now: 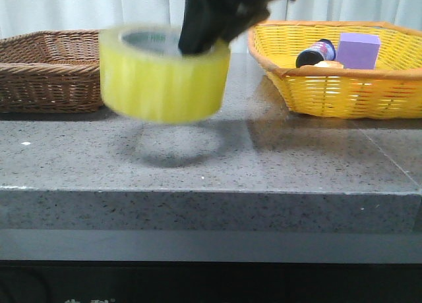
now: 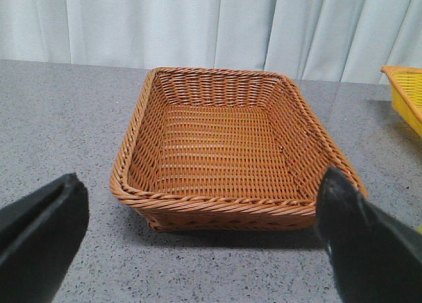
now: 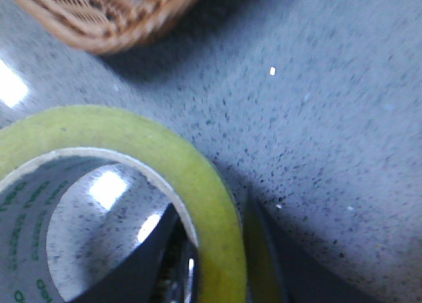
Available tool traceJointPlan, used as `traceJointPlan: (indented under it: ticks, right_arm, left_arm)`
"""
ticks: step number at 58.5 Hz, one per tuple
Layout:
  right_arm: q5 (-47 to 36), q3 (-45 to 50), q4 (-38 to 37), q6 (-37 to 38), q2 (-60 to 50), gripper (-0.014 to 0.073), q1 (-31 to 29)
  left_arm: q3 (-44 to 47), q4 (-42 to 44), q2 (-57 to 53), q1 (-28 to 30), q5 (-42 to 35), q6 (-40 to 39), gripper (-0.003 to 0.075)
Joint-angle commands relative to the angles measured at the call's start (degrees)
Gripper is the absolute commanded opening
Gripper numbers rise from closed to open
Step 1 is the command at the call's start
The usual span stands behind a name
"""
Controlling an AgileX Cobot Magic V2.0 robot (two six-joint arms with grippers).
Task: Transfer tape with both arms
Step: 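Carry the tape roll toward the table center and set it down, then open the right gripper and withdraw it from the tape roll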
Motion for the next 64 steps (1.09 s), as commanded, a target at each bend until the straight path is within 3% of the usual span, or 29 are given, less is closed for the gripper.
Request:
traceJointPlan:
  ticks: [1,11,24,39,42,47,57,64]
  right_arm:
    - [-5.2,-1.8,0.2,-0.2,-1.0,0.0050,-0.1]
    - [-4.6,-1.8,0.2,-0.2,0.2,0.0134,-0.1]
    - [-4.4,-1.9,0.2,-0.1,-0.1,0.0359,-0.1]
    - [-4.2,-3.7,0.1,-0.1,-6.2,0.0377,-1.4]
    - [-4.1,-4.2,0.1,-0.1,-7.3,0.0358,-1.8]
    - [-4.1,-4.8,0.1,0.3,-9.1,0.0251,-2.6]
    - [-3.7,-4.7,0.1,0.5,-11.3,-0.0077,-5.6]
    - [-2.3,-4.5,0.1,0.5,-13.7,-0.0090,-9.4]
  left_arm:
    - [-2.0,-0.3,0.5,0.0,-4.6,-0.7,0.0691]
    - [-2.0,-0.3,0.5,0.0,-4.6,-0.7,0.0691]
    - [-2.0,-0.3,0.5,0.0,-4.6,-0.7,0.0691]
    - [-2.0,-0.3,0.5,0.0,-4.6,-0.7,0.0691]
    - [-2.0,-0.3,0.5,0.0,-4.6,-0.7,0.0691]
    - [-2.0,-0.3,0.5,0.0,-4.6,-0.7,0.0691]
    - [-2.0,-0.3,0.5,0.0,-4.6,-0.7,0.0691]
    - [-2.0,-0.3,0.5,0.0,-4.6,-0.7,0.0691]
